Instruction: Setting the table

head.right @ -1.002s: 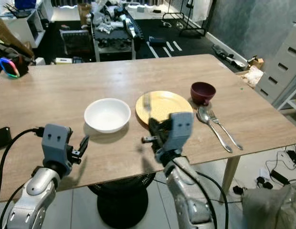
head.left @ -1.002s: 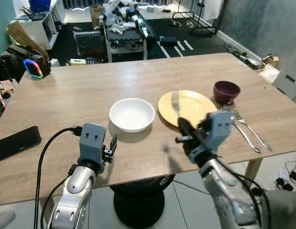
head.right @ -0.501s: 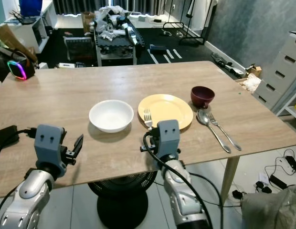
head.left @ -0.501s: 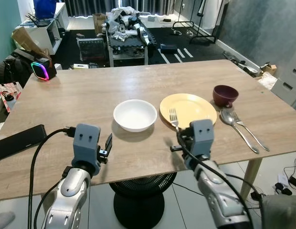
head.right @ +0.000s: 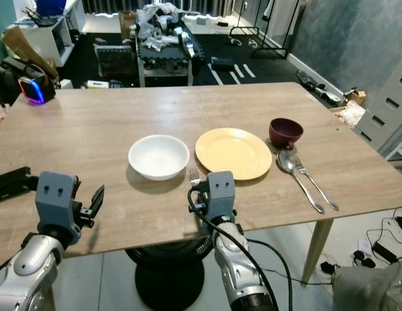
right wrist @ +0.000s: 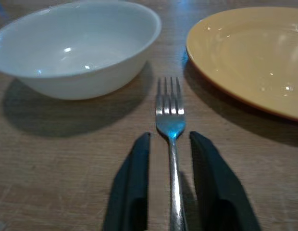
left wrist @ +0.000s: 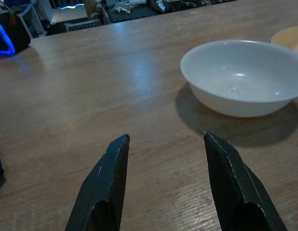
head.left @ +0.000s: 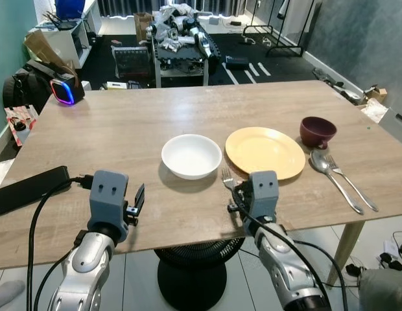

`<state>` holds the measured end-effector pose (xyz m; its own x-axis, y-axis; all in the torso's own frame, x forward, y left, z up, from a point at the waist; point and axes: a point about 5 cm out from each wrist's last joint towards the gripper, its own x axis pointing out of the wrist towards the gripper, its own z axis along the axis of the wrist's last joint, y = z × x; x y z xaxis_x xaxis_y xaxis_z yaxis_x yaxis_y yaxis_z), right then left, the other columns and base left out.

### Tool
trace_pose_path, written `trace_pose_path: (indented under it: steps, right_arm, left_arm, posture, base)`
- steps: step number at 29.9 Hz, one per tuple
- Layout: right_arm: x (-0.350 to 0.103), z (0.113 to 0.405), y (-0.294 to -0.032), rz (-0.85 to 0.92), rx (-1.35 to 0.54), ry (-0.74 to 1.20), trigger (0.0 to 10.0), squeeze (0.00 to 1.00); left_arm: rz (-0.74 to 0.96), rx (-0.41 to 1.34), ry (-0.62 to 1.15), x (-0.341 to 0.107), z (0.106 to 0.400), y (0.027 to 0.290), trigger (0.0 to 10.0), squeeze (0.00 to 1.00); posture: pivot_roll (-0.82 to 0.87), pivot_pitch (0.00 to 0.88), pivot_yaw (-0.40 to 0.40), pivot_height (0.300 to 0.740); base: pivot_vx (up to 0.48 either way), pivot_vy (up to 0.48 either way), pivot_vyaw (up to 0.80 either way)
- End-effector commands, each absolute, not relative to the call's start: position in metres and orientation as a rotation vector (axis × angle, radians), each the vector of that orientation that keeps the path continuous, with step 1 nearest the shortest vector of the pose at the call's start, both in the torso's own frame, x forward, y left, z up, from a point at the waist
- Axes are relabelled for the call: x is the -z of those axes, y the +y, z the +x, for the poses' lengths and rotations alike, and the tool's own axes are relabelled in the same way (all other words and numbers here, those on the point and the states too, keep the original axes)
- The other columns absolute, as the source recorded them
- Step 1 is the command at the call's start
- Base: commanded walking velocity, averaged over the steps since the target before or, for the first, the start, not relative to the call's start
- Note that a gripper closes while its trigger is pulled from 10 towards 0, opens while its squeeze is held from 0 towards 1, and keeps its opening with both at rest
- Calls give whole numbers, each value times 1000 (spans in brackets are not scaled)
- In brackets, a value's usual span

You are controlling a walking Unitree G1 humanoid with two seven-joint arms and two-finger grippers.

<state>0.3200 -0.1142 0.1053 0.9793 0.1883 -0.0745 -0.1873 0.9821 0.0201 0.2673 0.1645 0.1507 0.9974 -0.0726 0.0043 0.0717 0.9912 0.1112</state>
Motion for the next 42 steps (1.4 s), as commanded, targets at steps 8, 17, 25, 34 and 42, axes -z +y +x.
trace_pose_path:
  steps: [8,17,25,34,42]
  right_arm:
    - [-142,322,-142,119,-84,-116,10000,0]
    - [-151,306,-169,246,53,-156,10000,0]
    - [-137,298,-188,360,198,-115,10000,0]
    - [-138,300,-204,377,277,-106,10000,0]
    - [-139,299,-205,369,289,-102,10000,0]
  left_arm:
    - [97,79,4,-152,271,163,10000,0]
    - [84,113,8,-152,277,154,10000,0]
    - [70,131,4,-153,283,151,10000,0]
    - [73,131,1,-154,283,152,10000,0]
    - [73,138,3,-153,284,151,10000,0]
  posture:
    - [80,0,64,740]
    - [45,0,75,740]
    - [18,0,92,740]
    - [27,0,89,740]
    - [20,0,92,740]
  base:
    - [0,0,0]
    - [0,0,0]
    - [0,0,-93]
    - [0,0,-745]
    - [0,0,-745]
